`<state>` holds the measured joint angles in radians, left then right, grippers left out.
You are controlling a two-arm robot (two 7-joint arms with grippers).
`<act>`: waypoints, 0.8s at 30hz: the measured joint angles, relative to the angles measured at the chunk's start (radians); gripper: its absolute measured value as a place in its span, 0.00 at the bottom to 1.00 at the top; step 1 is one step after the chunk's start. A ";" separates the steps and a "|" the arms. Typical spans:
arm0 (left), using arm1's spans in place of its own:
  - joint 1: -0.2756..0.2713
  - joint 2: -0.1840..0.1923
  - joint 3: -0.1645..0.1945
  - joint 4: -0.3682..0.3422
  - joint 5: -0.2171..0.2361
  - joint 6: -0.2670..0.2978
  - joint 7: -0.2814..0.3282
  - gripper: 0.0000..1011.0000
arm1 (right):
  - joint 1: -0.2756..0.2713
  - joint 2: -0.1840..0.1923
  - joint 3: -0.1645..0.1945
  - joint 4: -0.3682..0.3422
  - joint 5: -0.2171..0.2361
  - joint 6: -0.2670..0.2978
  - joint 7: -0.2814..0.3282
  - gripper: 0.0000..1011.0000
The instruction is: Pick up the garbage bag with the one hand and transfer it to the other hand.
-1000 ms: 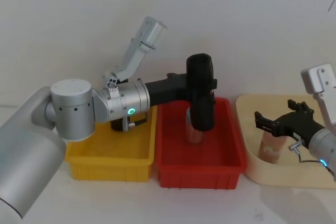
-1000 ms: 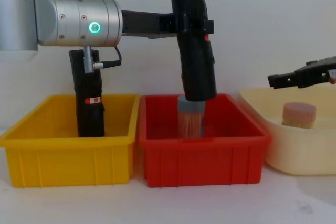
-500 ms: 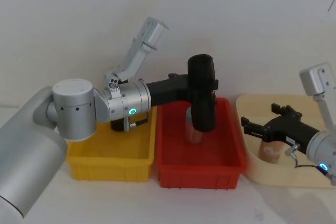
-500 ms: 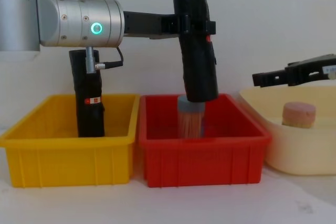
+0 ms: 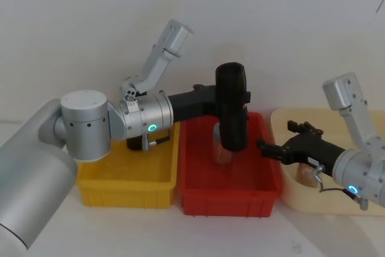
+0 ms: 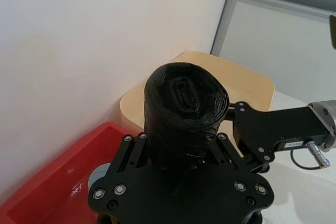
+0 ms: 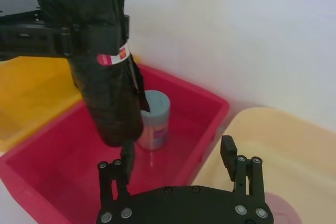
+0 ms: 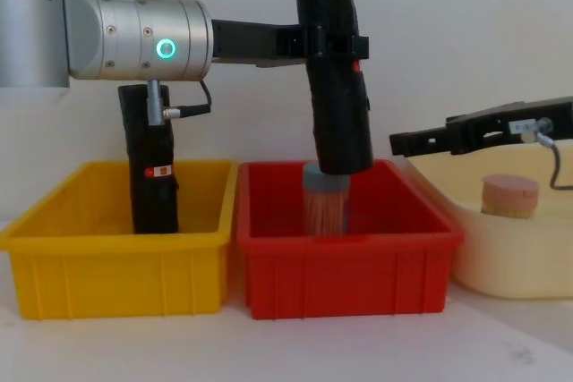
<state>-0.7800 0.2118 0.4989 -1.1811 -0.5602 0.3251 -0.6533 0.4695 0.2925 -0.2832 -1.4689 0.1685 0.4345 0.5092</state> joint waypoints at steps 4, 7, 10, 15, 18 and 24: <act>0.000 0.000 0.000 0.000 0.000 0.000 0.000 0.37 | 0.016 -0.011 -0.012 0.020 0.007 -0.008 0.009 0.99; -0.001 0.000 0.001 0.001 0.000 0.000 0.000 0.37 | 0.024 -0.016 -0.020 0.029 0.013 -0.011 0.016 0.99; -0.001 0.000 0.001 0.001 0.000 0.000 0.000 0.37 | 0.030 -0.020 -0.026 0.035 0.017 -0.012 0.022 0.99; -0.001 0.000 0.001 0.001 0.000 0.000 0.000 0.37 | 0.040 -0.023 -0.036 0.039 0.029 -0.013 0.039 0.99; -0.001 0.000 0.001 0.001 0.000 0.000 0.000 0.37 | 0.043 -0.023 -0.041 0.036 0.039 -0.011 0.052 0.99; -0.001 0.000 0.001 0.001 0.000 0.000 0.000 0.37 | 0.044 -0.015 -0.052 0.021 0.055 -0.003 0.081 0.99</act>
<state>-0.7806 0.2114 0.4995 -1.1797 -0.5602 0.3252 -0.6537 0.5133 0.2776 -0.3347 -1.4479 0.2235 0.4314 0.5904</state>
